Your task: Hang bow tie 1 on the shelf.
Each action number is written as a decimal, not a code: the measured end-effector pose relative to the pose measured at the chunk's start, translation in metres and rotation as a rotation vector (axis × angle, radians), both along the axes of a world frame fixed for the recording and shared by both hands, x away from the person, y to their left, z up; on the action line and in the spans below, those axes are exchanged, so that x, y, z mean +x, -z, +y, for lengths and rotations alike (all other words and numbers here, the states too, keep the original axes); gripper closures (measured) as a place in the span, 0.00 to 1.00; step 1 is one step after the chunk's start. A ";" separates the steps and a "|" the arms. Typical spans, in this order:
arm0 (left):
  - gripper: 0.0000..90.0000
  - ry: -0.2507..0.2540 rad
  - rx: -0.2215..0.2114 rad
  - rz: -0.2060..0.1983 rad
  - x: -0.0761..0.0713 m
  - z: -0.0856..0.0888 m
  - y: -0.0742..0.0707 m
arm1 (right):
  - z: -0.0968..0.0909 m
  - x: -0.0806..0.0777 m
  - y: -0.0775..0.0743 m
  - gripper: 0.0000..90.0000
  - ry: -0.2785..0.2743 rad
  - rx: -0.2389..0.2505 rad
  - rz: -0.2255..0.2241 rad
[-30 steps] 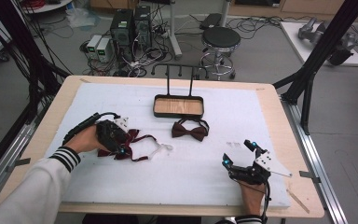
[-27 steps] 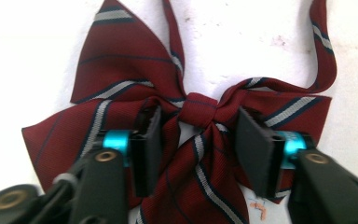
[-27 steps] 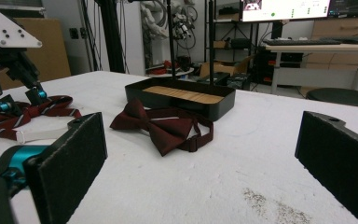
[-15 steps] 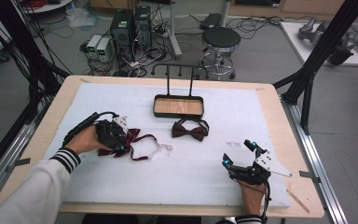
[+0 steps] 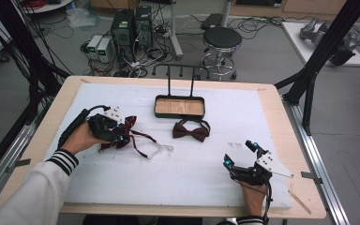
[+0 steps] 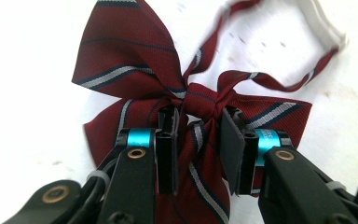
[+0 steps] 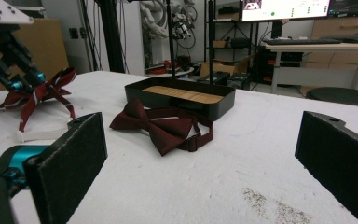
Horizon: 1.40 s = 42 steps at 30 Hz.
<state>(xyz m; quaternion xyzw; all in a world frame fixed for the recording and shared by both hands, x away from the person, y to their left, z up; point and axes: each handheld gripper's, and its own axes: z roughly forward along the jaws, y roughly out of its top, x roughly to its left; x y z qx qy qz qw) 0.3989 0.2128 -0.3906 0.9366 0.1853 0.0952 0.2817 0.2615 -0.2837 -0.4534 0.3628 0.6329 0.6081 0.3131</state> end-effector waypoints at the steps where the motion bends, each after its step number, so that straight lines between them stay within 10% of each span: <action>1: 0.77 -0.010 -0.024 -0.006 0.000 0.001 -0.001 | 0.000 0.000 0.000 0.01 0.000 0.000 0.000; 18: 0.77 -0.118 -0.265 -0.124 0.005 -0.004 -0.031 | 0.000 0.000 0.000 0.01 0.001 0.003 0.004; 42: 0.77 -0.204 -0.426 -0.246 0.027 -0.035 -0.075 | 0.000 0.000 0.000 0.01 -0.002 0.007 0.006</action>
